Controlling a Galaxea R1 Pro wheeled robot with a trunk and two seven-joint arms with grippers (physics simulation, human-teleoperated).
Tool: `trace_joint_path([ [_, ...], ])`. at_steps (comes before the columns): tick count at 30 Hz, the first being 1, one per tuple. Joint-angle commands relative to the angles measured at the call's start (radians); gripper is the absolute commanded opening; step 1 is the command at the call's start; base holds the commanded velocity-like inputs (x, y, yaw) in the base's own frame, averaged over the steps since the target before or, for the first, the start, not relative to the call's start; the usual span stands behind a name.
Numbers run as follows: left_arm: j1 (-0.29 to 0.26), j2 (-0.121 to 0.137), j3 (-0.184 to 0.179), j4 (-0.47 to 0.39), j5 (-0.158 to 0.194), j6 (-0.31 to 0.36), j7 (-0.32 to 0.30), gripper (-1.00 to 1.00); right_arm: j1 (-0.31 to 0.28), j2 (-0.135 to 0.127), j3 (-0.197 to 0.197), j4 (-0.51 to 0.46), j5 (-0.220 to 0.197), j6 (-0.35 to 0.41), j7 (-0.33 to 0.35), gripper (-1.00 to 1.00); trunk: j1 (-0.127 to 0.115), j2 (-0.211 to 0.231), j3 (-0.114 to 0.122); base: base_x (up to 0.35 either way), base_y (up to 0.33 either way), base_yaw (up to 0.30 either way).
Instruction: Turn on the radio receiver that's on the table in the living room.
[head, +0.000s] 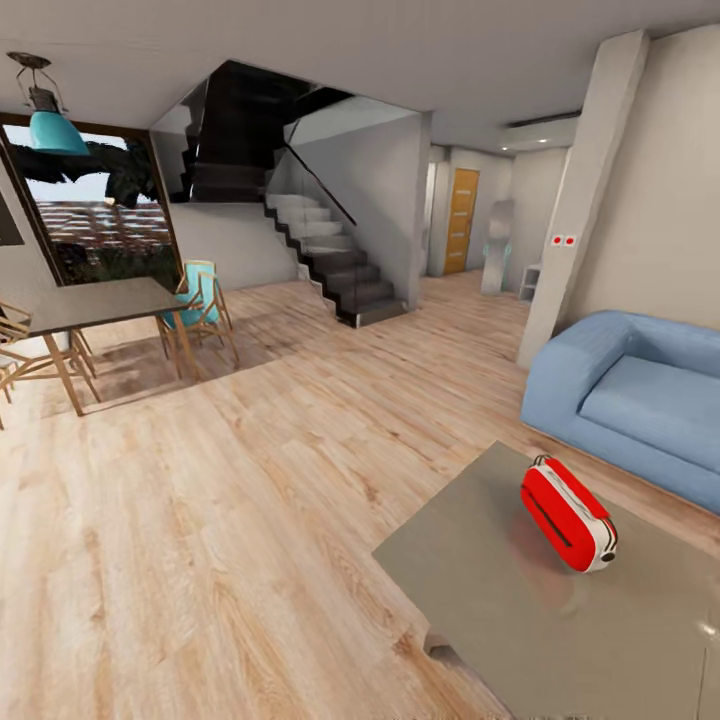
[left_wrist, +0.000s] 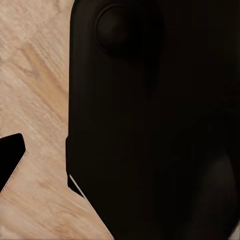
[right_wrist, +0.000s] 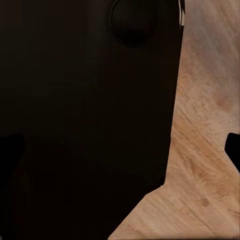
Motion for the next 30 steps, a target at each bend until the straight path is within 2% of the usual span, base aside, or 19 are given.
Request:
trace_joint_path([
  [1, 0.000, 0.000, 0.000, 0.000, 0.000, 0.000, 0.000, 1.00, 0.000, 0.000, 0.000, 0.000, 0.000, 0.000, 0.000, 1.00, 0.000, 0.000, -0.001, 0.000, 0.000, -0.288],
  [30, 0.000, 0.000, 0.000, 0.000, 0.000, 0.000, 0.000, 1.00, 0.000, 0.000, 0.000, 0.000, 0.000, 0.000, 0.000, 1.00, 0.000, 0.000, -0.021, 0.000, 0.000, -0.288],
])
